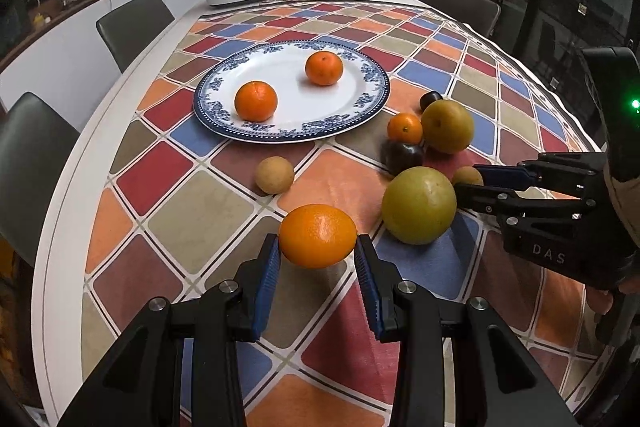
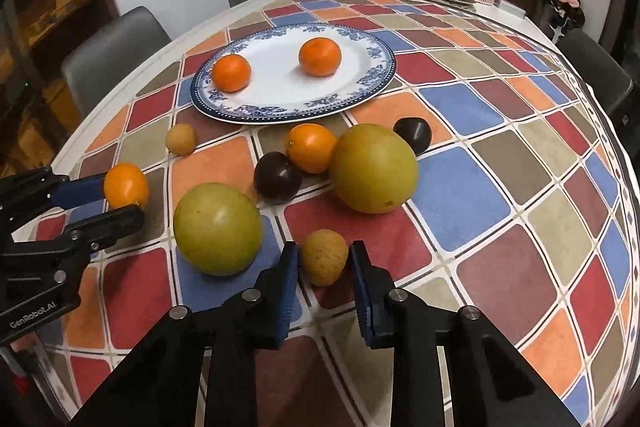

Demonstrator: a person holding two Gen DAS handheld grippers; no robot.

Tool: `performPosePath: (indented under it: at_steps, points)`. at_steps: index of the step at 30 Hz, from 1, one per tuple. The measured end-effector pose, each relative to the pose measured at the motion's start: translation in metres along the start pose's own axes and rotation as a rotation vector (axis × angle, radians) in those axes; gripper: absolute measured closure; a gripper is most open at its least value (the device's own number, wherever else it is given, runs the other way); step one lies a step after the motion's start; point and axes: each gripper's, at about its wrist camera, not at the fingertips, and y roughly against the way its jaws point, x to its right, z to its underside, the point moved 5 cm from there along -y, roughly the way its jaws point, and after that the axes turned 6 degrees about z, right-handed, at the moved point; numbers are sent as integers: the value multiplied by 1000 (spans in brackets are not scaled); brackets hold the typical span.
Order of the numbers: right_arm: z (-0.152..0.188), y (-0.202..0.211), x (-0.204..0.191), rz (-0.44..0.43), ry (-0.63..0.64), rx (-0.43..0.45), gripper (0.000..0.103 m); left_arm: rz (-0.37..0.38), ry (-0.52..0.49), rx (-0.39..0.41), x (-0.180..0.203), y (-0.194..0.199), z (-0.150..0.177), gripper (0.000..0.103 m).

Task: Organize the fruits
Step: 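Grasp the orange with the left tool while the right tool grasps a small brown fruit, then lower the orange and brown fruit onto the plate and open both tools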

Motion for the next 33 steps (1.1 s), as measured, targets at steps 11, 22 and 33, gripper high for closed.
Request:
performPosePath:
  at_steps: [11,22,33]
  points:
    - [-19,42,-4,-19,-10,110,76,11,11,68,5,27,-18,65]
    - [-55,61,-8,-46,20,174,76,-19,-16,129,-3,45,-60,65]
    - [-109,50,-5,-52,64,181,76,-33,-4,132,-28,32,-107,65]
